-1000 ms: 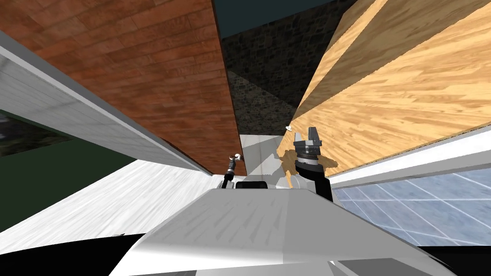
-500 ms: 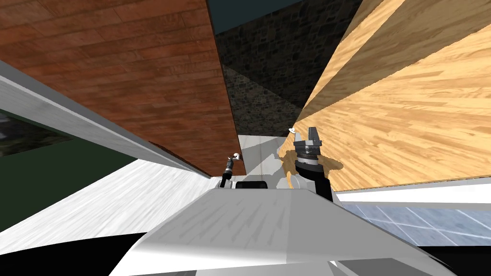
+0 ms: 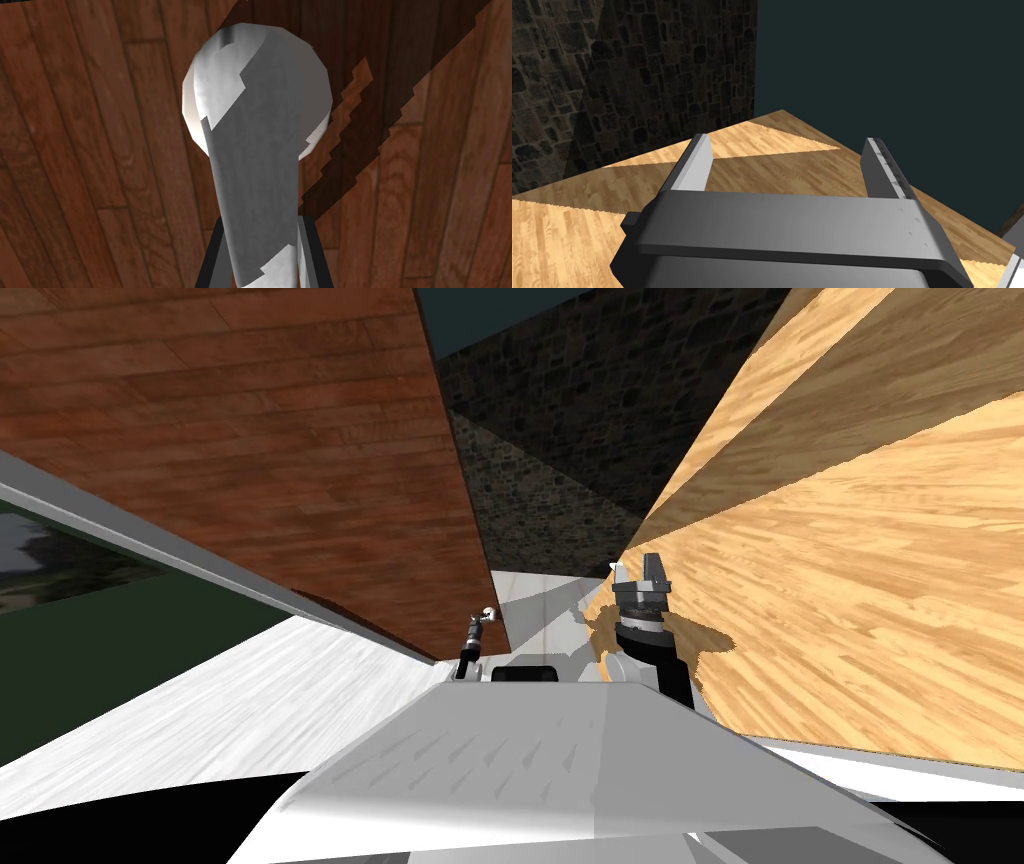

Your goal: Push the door open

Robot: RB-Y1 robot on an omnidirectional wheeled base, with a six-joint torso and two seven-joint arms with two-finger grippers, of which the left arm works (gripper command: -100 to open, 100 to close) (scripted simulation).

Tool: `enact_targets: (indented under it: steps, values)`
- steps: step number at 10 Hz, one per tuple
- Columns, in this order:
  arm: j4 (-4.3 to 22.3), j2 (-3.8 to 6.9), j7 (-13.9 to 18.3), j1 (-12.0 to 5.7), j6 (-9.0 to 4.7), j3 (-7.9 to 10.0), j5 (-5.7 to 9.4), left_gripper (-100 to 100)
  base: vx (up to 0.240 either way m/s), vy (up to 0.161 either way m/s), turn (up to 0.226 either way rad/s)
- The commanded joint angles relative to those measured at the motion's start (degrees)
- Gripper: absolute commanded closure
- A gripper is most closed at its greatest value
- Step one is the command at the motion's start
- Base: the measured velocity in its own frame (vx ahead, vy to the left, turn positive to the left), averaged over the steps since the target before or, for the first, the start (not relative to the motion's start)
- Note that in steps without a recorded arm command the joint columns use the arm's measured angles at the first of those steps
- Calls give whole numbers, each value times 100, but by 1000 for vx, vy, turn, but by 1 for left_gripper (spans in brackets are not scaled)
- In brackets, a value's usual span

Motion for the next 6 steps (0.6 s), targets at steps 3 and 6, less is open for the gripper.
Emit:
enact_targets:
  steps: [3,6]
  values:
    - [75,8,-88,-89,-41,307,129,100,161,-108,90]
    - [123,-66,-154,-124,-47,517,221,100,185,-83,70]
